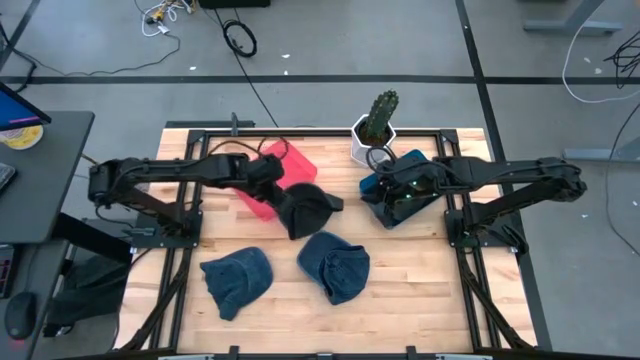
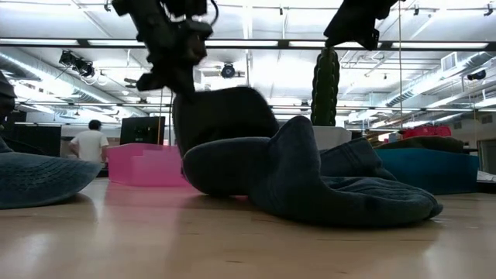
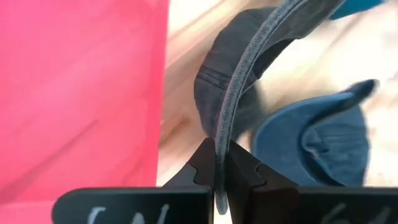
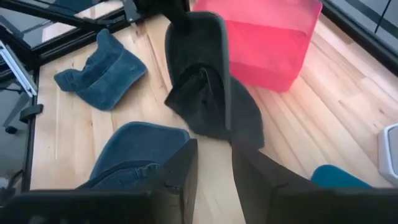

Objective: Pick & Place hat
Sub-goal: Put the black cap into the blue bin

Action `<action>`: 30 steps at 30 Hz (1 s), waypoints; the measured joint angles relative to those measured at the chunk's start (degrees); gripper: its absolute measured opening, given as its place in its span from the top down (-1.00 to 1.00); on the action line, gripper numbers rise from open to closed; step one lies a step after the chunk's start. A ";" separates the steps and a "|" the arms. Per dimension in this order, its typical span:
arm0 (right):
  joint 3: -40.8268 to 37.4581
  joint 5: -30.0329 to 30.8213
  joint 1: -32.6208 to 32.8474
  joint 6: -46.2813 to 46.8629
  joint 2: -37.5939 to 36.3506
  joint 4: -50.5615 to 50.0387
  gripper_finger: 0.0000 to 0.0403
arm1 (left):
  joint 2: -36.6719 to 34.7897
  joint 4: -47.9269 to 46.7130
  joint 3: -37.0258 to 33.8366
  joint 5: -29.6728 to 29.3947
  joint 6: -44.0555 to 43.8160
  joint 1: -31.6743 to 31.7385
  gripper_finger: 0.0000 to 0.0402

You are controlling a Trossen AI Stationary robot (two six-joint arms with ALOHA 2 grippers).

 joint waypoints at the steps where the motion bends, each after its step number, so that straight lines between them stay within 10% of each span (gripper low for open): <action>1: 0.00 0.00 -0.03 0.21 -0.47 -0.02 0.50 | -1.18 0.18 0.00 -0.01 0.81 -0.07 0.93; 19: 0.00 -5.95 -6.81 14.89 -10.97 -3.22 0.47 | -14.86 12.68 0.00 -1.34 44.60 -7.63 0.93; 30: 0.00 -23.58 -10.52 25.07 -11.86 -5.77 0.26 | -15.35 32.04 0.00 -25.68 72.40 -16.82 0.93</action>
